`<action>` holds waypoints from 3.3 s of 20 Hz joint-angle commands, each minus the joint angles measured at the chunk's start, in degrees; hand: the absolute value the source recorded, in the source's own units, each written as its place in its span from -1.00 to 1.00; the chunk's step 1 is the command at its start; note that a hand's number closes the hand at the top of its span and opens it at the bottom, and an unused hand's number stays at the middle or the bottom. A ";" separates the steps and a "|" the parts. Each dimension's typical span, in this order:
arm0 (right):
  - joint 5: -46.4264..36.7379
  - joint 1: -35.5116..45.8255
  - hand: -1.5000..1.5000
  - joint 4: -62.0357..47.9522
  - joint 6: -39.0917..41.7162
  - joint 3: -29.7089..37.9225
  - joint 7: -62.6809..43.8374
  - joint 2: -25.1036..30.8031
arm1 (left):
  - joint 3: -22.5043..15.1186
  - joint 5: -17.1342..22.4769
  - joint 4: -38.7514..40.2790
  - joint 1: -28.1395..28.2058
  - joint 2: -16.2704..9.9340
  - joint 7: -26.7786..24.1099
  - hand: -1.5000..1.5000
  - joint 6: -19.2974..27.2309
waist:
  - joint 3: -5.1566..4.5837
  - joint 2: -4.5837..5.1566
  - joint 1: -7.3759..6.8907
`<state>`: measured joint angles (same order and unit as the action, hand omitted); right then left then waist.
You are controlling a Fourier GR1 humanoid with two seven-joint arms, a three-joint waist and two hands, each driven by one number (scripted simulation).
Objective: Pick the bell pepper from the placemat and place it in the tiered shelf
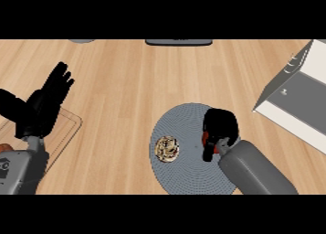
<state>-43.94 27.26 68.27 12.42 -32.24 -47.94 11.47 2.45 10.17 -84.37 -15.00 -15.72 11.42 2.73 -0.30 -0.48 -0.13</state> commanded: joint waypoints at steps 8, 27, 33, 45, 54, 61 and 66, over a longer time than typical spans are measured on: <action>-4.73 -17.32 1.00 21.22 -1.56 -21.40 21.46 3.10 | 1.10 -0.53 -1.46 2.38 0.25 1.31 0.00 0.68 | 0.38 -1.26 2.68; 3.35 -47.32 1.00 83.75 -23.37 -16.47 32.59 33.26 | 4.31 0.35 -2.10 5.27 -1.36 -0.50 0.00 0.49 | 0.34 -0.50 5.38; 6.43 -49.17 1.00 84.56 -29.51 -6.15 33.76 36.82 | 3.22 0.56 -3.14 5.67 -0.99 0.64 0.00 -0.18 | 0.25 -0.19 4.85; 18.08 -51.37 1.00 76.96 -35.07 12.58 33.02 40.30 | 2.58 -0.62 -3.77 4.83 -0.65 0.40 0.00 0.55 | 0.34 0.43 3.82; 34.43 -47.29 1.00 67.02 -34.63 26.05 36.75 39.67 | 2.36 -0.09 -3.66 4.23 -0.81 0.12 0.00 -0.73 | 0.58 0.70 2.50; 56.64 -43.35 1.00 53.49 -23.52 44.99 44.95 44.09 | 1.01 -0.48 -4.74 4.79 -0.07 0.91 0.00 -0.85 | 0.62 0.30 1.41; 67.01 -43.44 1.00 36.34 -8.51 56.89 57.19 48.08 | 2.06 -0.09 -4.80 3.58 0.58 1.77 0.00 0.66 | 0.60 0.13 1.97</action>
<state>15.22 -16.25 115.00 -5.30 15.99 1.70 57.00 4.02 9.74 -88.30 -11.38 -15.33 12.73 2.88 0.28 -0.12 1.79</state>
